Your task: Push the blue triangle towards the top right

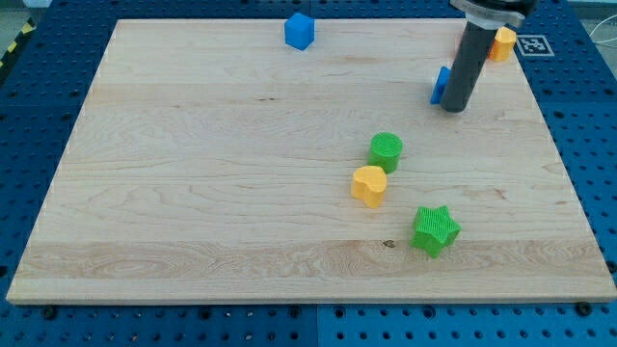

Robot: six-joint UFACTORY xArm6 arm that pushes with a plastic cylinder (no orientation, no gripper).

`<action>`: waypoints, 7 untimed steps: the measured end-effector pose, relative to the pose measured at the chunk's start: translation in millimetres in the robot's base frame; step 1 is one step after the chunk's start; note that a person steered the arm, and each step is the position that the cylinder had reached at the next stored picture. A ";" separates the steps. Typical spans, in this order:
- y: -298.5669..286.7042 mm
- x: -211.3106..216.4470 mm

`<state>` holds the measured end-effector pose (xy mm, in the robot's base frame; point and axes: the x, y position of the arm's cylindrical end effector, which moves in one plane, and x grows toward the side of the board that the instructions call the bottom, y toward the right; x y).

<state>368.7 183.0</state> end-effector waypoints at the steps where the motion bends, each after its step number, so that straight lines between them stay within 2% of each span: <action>1: -3.7 -15.4; 5: -49.1 -38.6; 7: -30.9 -61.4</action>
<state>307.3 152.1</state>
